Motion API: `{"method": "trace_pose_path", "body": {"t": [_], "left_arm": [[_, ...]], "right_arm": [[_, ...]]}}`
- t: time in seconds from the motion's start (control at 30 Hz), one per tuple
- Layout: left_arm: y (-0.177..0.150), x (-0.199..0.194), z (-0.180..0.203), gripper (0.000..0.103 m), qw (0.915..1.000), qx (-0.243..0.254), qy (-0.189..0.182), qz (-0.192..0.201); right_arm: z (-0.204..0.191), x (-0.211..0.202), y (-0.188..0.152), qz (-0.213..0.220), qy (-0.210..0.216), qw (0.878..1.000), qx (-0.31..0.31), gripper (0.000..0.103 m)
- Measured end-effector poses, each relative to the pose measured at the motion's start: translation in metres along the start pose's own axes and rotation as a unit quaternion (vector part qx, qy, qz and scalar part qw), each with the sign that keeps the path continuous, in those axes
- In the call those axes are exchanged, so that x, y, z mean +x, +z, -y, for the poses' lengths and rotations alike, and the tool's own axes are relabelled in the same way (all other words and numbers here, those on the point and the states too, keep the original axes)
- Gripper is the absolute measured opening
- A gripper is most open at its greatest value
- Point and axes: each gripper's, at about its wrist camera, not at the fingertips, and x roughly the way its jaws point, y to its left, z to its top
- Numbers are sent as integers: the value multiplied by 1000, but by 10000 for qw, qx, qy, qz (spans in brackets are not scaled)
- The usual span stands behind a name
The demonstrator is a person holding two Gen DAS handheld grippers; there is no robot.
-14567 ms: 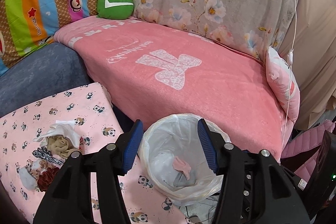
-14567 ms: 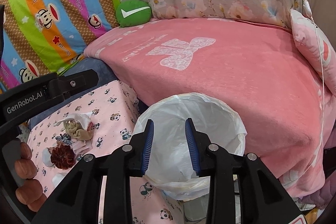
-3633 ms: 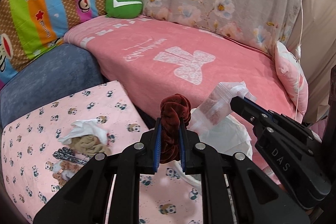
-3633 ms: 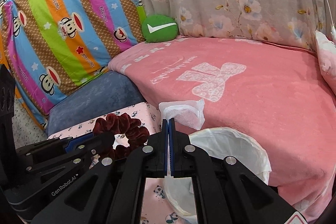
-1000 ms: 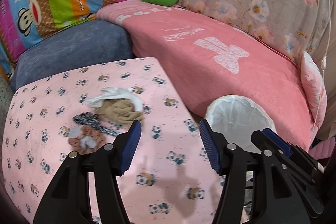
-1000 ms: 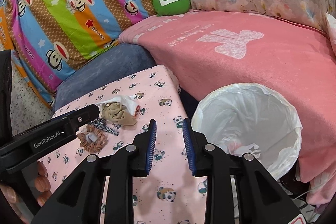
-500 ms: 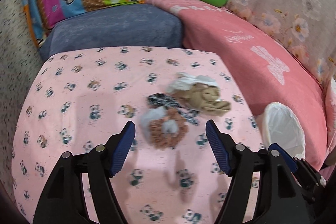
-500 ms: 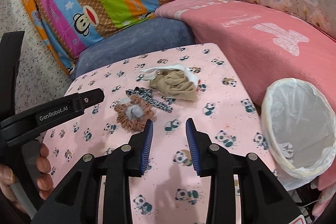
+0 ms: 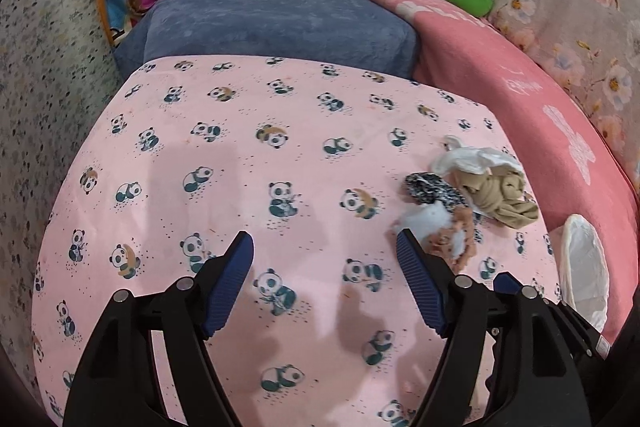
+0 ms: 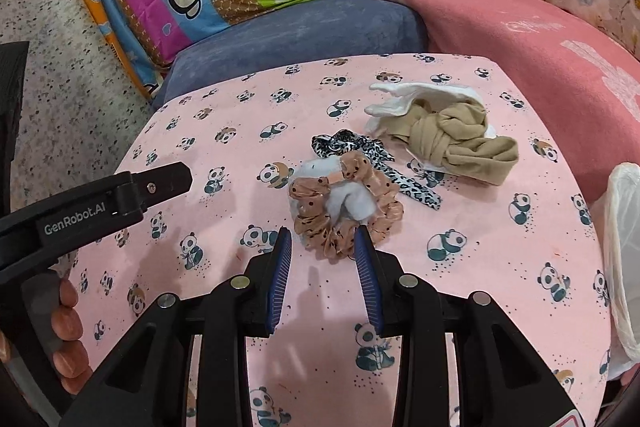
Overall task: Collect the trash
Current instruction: 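Grasp the tan jointed figure with the right tool while the left grasps the light-blue sock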
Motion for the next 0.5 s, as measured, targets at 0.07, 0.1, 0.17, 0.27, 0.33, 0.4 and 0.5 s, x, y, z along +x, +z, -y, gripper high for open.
{"method": "trace_pose_path", "body": {"t": [0.07,0.1,0.17,0.27,0.33,0.4,0.5], "left_arm": [[1,4,-5,70,10000,-25,1,-27],[2,6,-9,70,10000,-33,5,-39],[3,9,-12,70,10000,-36,3,-54],[5,14,-14,70,9999,-19,-24,-95],[6,16,-14,70,9999,6,-55,-112],[7,19,-12,70,9999,31,-91,-138],[8,25,-6,70,9996,86,-181,-188]], "right_arm": [[-4,10,2,-36,-18,10000,-20,35],[-5,15,2,-59,-38,10000,-25,35],[-7,26,4,-133,-77,9999,0,35],[-5,34,5,-167,-105,9998,74,30],[0,35,4,-155,-103,9998,105,18],[5,32,2,-80,-112,9997,186,13],[16,21,0,101,-169,9992,346,12]]}}
